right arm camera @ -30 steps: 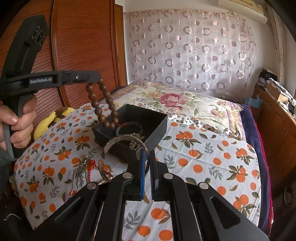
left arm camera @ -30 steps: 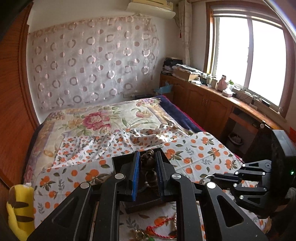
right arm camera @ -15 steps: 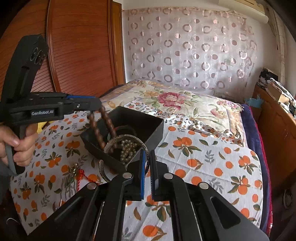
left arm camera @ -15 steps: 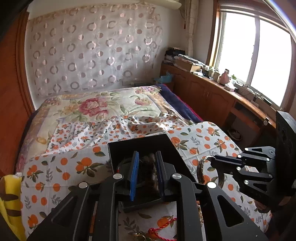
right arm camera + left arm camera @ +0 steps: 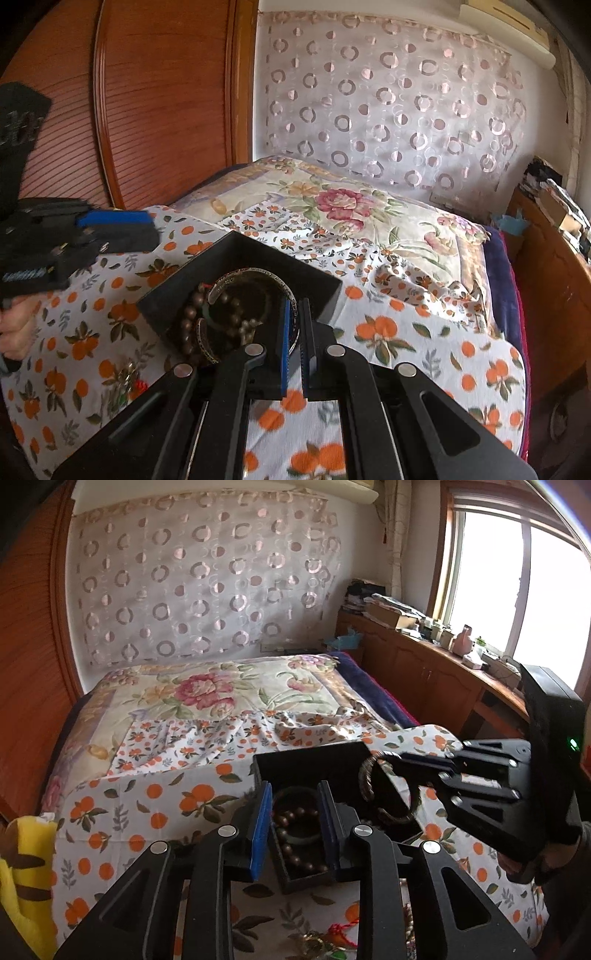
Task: Organize jewelry
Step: 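Release the wooden beads into the black box with the left gripper while the right releases the silver bangle there, then withdraw both open grippers from the box back over the remaining jewelry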
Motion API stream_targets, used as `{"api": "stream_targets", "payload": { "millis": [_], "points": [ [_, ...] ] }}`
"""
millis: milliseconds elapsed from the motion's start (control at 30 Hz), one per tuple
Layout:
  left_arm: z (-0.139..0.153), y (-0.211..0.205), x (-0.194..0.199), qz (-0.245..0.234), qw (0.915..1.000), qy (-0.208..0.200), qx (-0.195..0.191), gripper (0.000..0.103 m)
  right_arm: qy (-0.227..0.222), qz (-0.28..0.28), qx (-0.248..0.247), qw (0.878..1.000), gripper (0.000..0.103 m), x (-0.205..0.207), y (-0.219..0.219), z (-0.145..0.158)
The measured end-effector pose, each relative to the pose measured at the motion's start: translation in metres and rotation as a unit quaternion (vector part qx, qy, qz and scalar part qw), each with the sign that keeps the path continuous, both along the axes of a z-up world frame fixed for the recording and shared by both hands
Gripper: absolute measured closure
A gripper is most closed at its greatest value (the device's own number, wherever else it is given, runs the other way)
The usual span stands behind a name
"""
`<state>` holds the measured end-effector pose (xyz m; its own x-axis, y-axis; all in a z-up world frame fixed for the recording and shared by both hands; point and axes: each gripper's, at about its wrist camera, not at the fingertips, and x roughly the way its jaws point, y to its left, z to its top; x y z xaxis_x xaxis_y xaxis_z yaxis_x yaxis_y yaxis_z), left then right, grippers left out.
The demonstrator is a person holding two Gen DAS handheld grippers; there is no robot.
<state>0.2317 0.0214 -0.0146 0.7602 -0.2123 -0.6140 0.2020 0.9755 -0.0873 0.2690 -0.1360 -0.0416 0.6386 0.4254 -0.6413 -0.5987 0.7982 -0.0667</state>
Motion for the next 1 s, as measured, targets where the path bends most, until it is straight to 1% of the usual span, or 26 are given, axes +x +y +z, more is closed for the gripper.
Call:
{"api": "stream_targets", "payload": {
  "millis": [67, 233, 333, 433, 500, 567, 667, 767, 900, 1000],
  "points": [
    [-0.001, 0.002, -0.001, 0.004, 1.0000, 0.001, 0.002, 0.071, 0.000, 0.002, -0.009, 1.000, 0.097, 0.007, 0.008, -0.003],
    [-0.004, 0.007, -0.003, 0.011, 0.9999, 0.002, 0.005, 0.069, 0.002, 0.006, -0.032, 0.999, 0.097, 0.021, 0.023, -0.011],
    [-0.004, 0.011, -0.004, 0.014, 0.9999, 0.002, 0.005, 0.061, 0.005, 0.009, -0.039, 0.999, 0.097, 0.025, 0.027, -0.014],
    [-0.005, 0.012, -0.005, 0.017, 0.9998, 0.002, 0.005, 0.060, 0.008, 0.011, -0.042, 0.999, 0.095, 0.028, 0.031, -0.016],
    [-0.006, 0.014, -0.005, 0.019, 0.9998, 0.003, 0.005, 0.059, 0.012, 0.011, -0.040, 0.999, 0.091, 0.029, 0.031, -0.016],
    [-0.007, 0.015, -0.005, 0.021, 0.9998, 0.003, 0.006, 0.056, 0.009, 0.008, -0.036, 0.999, 0.092, 0.029, 0.030, -0.015],
    [-0.007, 0.016, -0.005, 0.023, 0.9997, 0.004, 0.005, 0.056, 0.006, 0.003, -0.029, 1.000, 0.092, 0.031, 0.028, -0.010],
    [-0.009, 0.017, -0.007, 0.024, 0.9997, 0.005, 0.002, 0.055, -0.001, -0.001, -0.021, 1.000, 0.092, 0.026, 0.024, -0.004],
    [-0.014, 0.018, -0.014, 0.026, 0.9996, 0.010, -0.001, 0.054, -0.012, -0.001, -0.003, 1.000, 0.092, 0.005, 0.009, 0.006],
    [-0.020, 0.019, -0.025, 0.025, 0.9996, 0.014, -0.005, 0.049, -0.009, 0.004, 0.013, 1.000, 0.091, -0.017, -0.003, 0.010]
  ]
}}
